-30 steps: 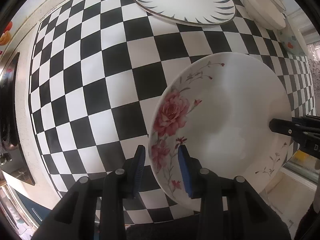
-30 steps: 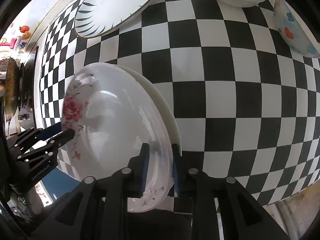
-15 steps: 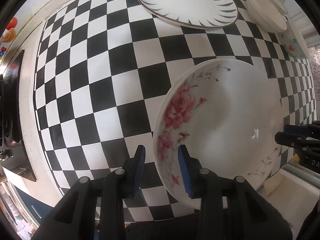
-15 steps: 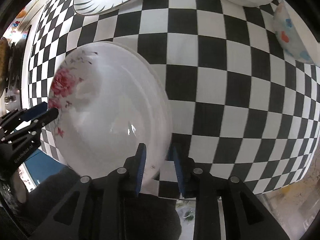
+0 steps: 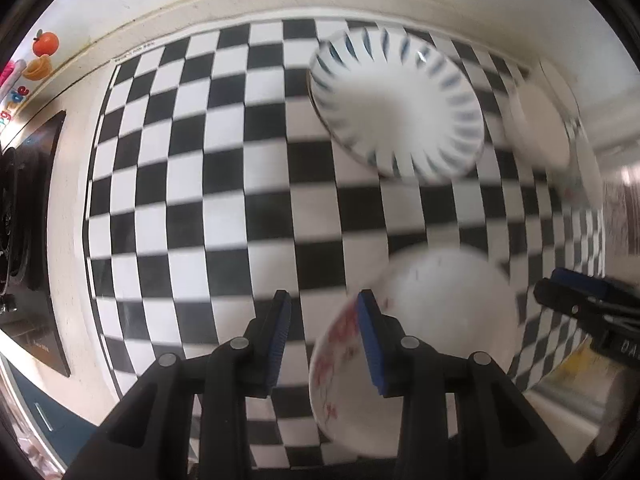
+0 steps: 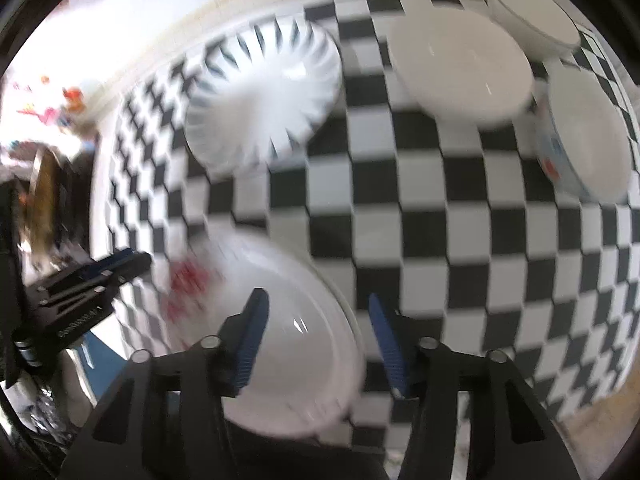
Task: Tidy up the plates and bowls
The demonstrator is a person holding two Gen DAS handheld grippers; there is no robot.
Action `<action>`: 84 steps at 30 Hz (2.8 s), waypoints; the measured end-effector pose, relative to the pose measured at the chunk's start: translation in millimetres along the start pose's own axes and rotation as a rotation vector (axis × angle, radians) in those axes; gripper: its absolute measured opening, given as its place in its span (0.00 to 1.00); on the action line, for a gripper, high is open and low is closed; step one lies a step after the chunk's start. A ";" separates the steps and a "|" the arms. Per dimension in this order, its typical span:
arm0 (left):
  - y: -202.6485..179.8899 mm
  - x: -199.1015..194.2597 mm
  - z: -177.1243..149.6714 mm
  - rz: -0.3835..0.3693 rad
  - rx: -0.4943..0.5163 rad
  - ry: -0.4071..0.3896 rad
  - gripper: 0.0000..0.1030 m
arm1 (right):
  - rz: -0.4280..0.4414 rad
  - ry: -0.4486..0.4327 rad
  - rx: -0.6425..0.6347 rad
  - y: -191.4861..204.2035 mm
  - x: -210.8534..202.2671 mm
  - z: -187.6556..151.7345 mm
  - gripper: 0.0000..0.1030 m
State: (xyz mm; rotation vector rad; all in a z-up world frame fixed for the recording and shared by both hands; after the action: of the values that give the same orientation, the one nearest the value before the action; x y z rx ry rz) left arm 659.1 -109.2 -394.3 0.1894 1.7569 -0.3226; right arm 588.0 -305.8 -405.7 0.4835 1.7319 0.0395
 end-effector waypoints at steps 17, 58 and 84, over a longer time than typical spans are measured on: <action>23.2 7.8 161.0 -0.038 0.008 -0.011 0.31 | 0.086 -0.092 0.199 -16.2 34.0 146.3 0.55; 41.4 29.7 97.9 -0.078 0.023 0.002 0.23 | 0.108 0.016 0.065 4.6 56.4 148.0 0.16; 4.1 -30.2 2.1 -0.085 0.124 -0.069 0.23 | 0.126 -0.071 0.031 -9.0 -17.3 10.0 0.15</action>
State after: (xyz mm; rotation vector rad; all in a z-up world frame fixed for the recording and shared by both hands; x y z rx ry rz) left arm 668.6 -104.5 -365.6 0.1905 1.6807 -0.4956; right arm 597.2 -322.2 -394.5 0.6090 1.6325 0.0847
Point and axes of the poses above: each gripper's, at about its wrist camera, not at the fingertips, and x roughly the way its jaws point, y to its left, z to its top, the point moved 4 cm from there along x, roughly the way its jaws point, and after that the axes turned 13 degrees about y, right-handed, at the moved point
